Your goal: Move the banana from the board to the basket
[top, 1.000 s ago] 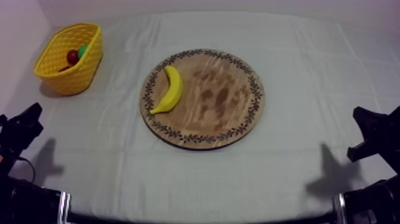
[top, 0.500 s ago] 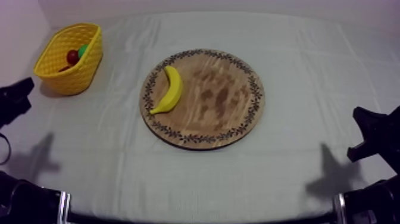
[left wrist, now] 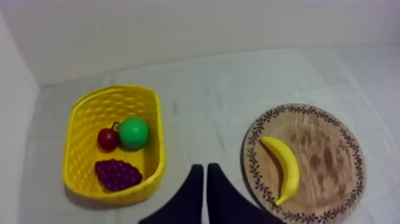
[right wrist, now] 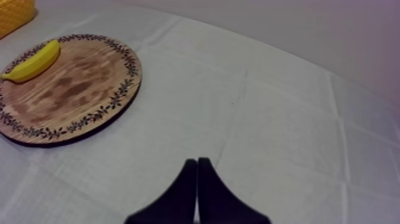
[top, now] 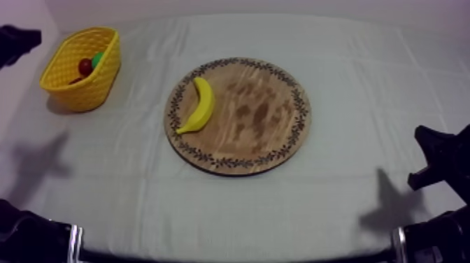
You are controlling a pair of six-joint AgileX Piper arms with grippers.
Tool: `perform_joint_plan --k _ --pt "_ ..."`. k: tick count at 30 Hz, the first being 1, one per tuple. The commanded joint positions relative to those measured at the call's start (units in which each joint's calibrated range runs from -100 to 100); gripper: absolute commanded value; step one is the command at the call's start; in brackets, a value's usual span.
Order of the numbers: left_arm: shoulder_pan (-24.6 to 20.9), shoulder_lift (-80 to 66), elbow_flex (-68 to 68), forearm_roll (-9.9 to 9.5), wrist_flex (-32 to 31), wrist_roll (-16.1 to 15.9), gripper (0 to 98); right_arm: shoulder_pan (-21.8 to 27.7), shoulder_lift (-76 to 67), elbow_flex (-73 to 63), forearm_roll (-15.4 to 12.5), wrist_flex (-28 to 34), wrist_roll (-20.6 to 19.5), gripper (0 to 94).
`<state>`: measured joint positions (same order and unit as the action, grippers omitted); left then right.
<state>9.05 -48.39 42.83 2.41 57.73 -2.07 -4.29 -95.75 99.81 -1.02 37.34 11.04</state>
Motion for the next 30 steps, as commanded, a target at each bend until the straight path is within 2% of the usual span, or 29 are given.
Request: perform_joint_plan --k 1,10,18,30 --pt "1.2 5.8 -6.6 -0.21 0.8 0.0 0.0 0.0 0.0 0.0 0.0 -0.1 0.0 0.3" --pt "7.1 18.7 -17.0 -1.46 3.9 1.2 0.0 0.0 0.0 0.0 0.0 -0.1 0.0 0.3" --pt "13.7 31.3 -27.1 -3.67 8.5 3.8 0.0 0.0 0.0 0.0 0.0 -0.1 0.0 0.3" --pt "19.3 49.0 -39.8 -3.67 11.9 8.0 5.3 0.0 0.0 0.0 0.0 -0.1 0.0 0.3"
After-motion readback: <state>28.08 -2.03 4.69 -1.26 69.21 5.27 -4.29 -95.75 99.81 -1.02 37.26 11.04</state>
